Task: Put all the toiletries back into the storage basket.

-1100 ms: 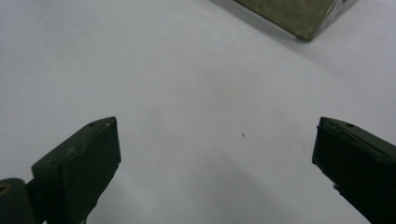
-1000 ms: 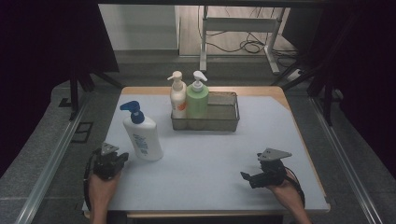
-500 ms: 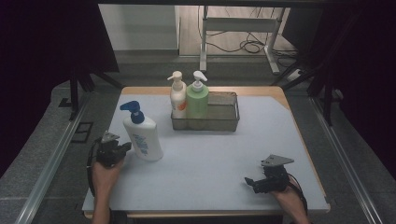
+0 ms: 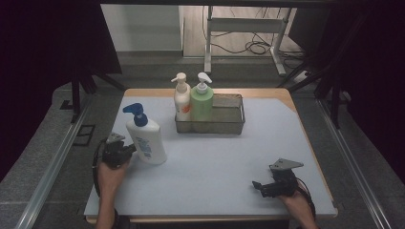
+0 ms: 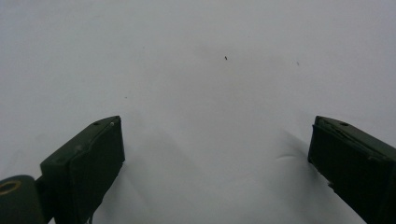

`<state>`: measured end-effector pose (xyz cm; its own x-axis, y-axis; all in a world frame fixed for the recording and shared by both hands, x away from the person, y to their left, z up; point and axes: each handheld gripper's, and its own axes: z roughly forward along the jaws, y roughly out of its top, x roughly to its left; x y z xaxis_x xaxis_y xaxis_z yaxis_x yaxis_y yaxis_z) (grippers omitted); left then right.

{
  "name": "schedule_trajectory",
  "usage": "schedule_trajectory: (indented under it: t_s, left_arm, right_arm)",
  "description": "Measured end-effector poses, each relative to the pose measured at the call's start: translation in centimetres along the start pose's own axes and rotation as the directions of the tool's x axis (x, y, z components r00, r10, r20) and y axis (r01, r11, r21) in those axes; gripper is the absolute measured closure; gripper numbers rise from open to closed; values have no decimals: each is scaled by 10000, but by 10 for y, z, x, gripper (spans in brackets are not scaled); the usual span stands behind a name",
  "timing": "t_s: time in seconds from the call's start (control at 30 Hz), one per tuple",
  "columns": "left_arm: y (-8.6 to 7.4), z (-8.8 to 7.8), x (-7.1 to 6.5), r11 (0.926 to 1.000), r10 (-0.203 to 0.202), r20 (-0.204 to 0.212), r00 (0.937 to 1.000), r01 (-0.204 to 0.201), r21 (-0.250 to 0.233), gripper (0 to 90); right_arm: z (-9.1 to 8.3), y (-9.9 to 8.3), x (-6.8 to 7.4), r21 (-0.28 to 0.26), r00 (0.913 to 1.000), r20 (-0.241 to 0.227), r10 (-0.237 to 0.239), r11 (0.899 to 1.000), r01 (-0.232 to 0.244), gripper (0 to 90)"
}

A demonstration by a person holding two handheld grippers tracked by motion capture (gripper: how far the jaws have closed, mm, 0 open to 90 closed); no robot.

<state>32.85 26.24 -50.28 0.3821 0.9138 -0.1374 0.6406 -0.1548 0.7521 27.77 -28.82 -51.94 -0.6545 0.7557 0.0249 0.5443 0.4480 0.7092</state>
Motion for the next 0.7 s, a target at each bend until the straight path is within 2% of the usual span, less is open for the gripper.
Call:
schedule_trajectory:
  t_s: [0.17,0.7]
  left_arm:
    - [-1,-1,-2,10000,28,104,9999,-29,68,894]
    - [2,4,-22,9983,505,450,9977,-517,268,894]
  right_arm:
    - [2,0,2,215,9997,148,-203,9996,200,28]
    - [3,0,3,201,9997,129,-190,9996,188,26]
